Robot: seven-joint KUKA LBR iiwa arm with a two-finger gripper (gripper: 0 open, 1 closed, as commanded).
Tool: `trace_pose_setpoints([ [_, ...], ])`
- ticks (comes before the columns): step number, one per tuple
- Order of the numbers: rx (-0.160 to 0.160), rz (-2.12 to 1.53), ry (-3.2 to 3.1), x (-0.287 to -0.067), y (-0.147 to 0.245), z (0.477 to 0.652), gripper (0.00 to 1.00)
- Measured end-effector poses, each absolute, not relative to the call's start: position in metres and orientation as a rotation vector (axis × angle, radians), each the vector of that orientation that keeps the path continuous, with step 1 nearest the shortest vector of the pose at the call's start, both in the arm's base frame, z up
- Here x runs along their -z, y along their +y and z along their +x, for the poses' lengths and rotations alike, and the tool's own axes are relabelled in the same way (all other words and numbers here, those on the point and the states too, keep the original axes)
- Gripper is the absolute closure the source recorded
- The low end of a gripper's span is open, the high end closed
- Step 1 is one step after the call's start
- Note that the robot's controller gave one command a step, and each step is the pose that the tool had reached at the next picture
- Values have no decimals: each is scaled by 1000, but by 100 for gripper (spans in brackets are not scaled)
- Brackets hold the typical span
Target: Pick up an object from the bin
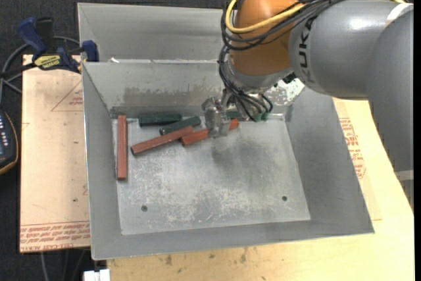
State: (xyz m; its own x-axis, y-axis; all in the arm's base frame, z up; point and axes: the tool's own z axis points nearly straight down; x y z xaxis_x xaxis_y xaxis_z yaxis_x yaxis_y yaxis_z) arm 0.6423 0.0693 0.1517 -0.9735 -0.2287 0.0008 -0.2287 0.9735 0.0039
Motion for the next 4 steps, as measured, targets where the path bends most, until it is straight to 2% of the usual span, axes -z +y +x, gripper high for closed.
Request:
trace_pose_setpoints([
  [1,3,354,-3124,-154,66,643,0],
  [2,4,305,-3125,-70,74,653,0],
  [3,3,303,-3133,-78,74,656,100],
  [4,3,303,-3131,-76,74,654,0],
])
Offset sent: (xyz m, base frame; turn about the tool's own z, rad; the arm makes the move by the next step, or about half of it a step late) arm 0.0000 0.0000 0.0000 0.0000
